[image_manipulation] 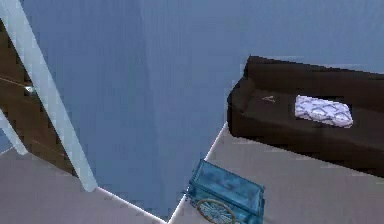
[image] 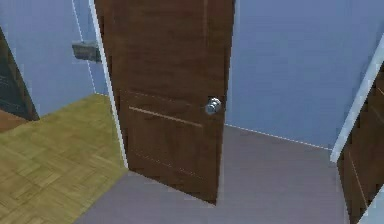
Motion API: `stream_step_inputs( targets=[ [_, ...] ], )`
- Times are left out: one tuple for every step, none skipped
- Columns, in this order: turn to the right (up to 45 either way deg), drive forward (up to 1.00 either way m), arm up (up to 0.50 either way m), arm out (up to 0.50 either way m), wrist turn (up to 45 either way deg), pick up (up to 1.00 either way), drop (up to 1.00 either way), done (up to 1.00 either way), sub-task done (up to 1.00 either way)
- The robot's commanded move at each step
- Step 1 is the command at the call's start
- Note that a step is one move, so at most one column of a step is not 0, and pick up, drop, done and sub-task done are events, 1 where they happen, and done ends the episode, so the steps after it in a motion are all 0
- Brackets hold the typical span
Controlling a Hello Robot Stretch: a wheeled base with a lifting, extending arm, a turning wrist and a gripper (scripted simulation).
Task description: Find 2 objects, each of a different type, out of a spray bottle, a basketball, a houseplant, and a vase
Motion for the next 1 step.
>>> stream_step_inputs(
  targets=[
    [-45.0, 0.00, 0.00, 0.00, 0.0, 0.00, 0.00, 0.00, 0.00]
  ],
)
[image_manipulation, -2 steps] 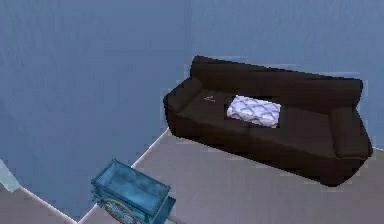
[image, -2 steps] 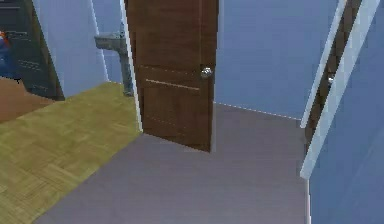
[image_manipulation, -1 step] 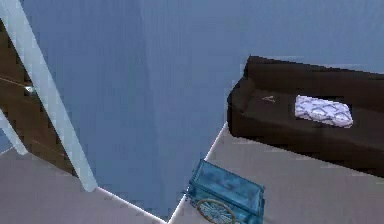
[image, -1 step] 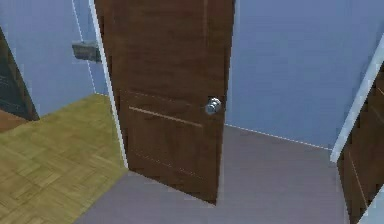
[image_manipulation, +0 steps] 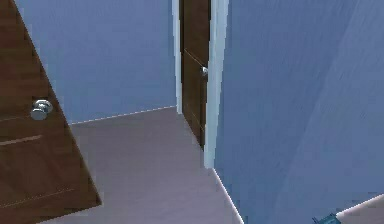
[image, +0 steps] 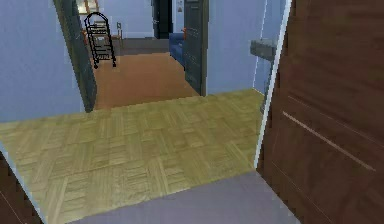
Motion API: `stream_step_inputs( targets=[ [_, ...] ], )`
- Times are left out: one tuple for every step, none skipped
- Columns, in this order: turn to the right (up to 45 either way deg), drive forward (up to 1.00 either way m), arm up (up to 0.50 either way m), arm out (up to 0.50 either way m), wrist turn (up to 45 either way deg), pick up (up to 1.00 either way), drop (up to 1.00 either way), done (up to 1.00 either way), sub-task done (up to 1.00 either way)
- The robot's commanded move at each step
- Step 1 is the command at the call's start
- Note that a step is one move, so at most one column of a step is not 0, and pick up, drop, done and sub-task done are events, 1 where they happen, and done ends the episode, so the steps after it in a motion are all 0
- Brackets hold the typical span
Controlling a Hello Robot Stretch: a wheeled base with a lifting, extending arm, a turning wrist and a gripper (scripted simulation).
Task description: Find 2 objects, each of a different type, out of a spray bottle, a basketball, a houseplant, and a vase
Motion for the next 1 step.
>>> stream_step_inputs(
  targets=[
    [-18.0, 0.00, 0.00, 0.00, 0.0, 0.00, 0.00, 0.00, 0.00]
  ],
)
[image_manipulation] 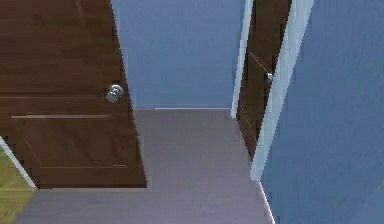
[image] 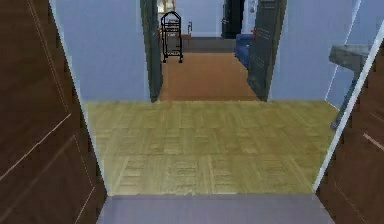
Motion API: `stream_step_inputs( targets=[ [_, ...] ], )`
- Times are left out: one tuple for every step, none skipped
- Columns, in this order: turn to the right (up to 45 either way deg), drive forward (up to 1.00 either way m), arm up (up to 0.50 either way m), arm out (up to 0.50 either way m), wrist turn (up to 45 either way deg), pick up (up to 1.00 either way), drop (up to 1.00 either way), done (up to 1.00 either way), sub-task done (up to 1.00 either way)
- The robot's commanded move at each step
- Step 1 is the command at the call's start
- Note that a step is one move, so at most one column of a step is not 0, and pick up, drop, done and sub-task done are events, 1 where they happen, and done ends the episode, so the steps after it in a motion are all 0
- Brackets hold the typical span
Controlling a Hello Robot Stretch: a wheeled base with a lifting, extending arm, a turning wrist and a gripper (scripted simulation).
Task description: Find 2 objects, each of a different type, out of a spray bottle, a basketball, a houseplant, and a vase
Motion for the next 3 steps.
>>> stream_step_inputs(
  targets=[
    [0.0, 1.00, 0.00, 0.00, 0.0, 0.00, 0.00, 0.00, 0.00],
    [0.0, 1.00, 0.00, 0.00, 0.0, 0.00, 0.00, 0.00, 0.00],
    [-3.0, 0.00, 0.00, 0.00, 0.0, 0.00, 0.00, 0.00, 0.00]
  ],
)
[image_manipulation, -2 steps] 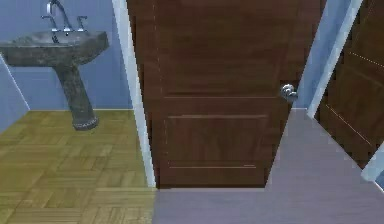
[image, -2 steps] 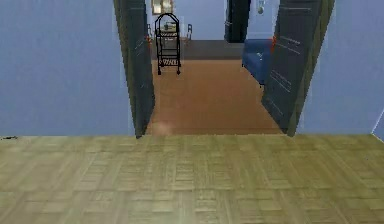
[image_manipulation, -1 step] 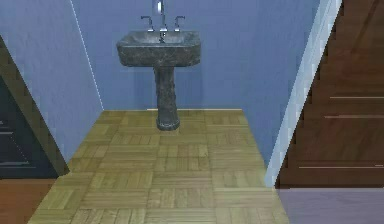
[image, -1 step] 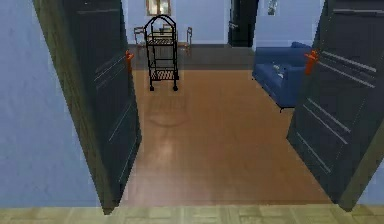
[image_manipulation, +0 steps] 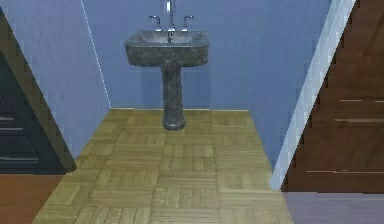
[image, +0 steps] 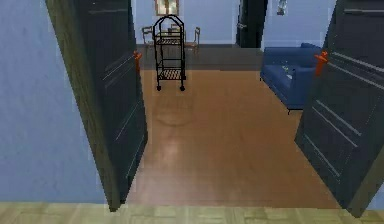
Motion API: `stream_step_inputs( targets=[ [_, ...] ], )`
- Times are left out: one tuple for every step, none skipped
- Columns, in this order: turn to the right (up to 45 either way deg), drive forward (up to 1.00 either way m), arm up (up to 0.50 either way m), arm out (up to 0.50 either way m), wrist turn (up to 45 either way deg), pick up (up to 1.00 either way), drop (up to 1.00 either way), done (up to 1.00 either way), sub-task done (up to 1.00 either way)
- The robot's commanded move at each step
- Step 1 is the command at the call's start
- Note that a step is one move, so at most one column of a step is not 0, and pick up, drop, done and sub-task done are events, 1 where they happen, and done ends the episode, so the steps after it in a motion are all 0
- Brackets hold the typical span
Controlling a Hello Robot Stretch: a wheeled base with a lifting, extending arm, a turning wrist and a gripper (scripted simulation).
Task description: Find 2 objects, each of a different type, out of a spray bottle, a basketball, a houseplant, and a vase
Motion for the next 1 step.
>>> stream_step_inputs(
  targets=[
    [3.0, 0.00, 0.00, 0.00, 0.0, 0.00, 0.00, 0.00, 0.00]
  ],
)
